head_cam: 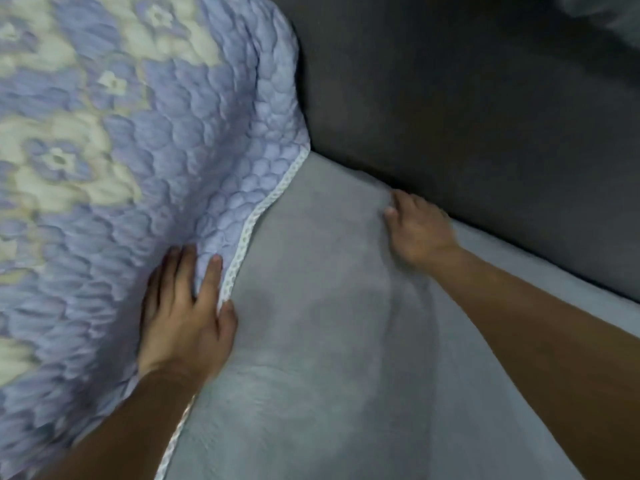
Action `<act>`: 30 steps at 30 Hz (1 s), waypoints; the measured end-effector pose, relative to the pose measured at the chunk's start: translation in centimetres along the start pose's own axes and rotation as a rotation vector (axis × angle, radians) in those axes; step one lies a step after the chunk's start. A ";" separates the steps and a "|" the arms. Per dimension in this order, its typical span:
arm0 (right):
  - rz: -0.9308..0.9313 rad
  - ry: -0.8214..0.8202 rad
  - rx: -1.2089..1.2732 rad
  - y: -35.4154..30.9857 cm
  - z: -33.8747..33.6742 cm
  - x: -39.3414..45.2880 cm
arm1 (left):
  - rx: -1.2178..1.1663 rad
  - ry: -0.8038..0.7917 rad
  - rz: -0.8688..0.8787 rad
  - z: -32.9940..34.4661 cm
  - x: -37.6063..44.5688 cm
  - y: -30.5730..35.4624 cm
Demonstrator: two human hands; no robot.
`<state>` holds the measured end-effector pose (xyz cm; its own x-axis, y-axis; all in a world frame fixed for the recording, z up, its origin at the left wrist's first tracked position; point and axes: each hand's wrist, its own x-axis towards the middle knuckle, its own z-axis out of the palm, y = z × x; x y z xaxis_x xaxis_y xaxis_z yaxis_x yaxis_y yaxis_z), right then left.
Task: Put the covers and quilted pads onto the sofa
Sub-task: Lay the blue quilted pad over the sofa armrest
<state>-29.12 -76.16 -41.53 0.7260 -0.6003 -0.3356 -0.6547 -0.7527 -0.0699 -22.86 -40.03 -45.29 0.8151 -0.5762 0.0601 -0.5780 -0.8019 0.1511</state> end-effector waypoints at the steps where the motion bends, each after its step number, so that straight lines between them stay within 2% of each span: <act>1: 0.053 -0.056 0.007 1.3 0.2 1.6 | 0.001 0.004 -0.016 0.3 0.1 0.0; 4: 0.136 -0.133 0.051 2.0 0.0 4.0 | 0.051 0.012 0.001 1.0 0.1 0.9; 6: 0.154 -0.078 0.032 0.7 0.8 4.5 | 0.086 -0.049 -0.014 0.7 -0.2 0.7; 8: 0.152 0.068 -0.010 2.7 1.3 5.0 | 0.079 -0.103 -0.023 -0.3 2.2 2.5; 10: 0.104 0.127 -0.058 2.6 2.2 5.0 | 0.035 -0.028 -0.005 -1.6 5.6 4.3; 13: 0.060 0.187 -0.025 0.2 2.1 4.6 | -0.078 -0.040 0.291 -1.5 11.4 9.1; 15: 0.041 0.223 -0.059 2.0 2.0 4.1 | -0.113 -0.076 0.391 0.6 16.5 14.3; 17: 0.047 0.233 -0.113 5.4 1.9 3.3 | -0.051 -0.131 0.343 3.0 20.7 17.4; 21: 0.187 0.166 -0.062 12.2 1.3 2.5 | 0.124 -0.273 0.387 3.0 24.1 19.3; 24: 0.157 0.285 -0.063 12.7 2.7 2.8 | 0.090 -0.397 0.359 2.8 26.7 20.3; 25: 0.164 0.327 -0.060 12.8 3.0 2.9 | 0.094 -0.396 0.361 3.1 26.8 20.5; 27: 0.177 0.395 -0.015 13.2 3.7 2.9 | 0.146 -0.218 0.390 3.4 25.5 20.4; 30: 0.210 0.479 0.020 13.3 3.9 2.9 | 0.100 -0.138 0.280 3.8 22.9 19.8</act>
<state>-36.54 -86.83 -47.09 0.5901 -0.7979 0.1231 -0.7972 -0.5999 -0.0671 -15.81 -69.66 -44.71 0.6149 -0.7870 -0.0497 -0.7855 -0.6169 0.0493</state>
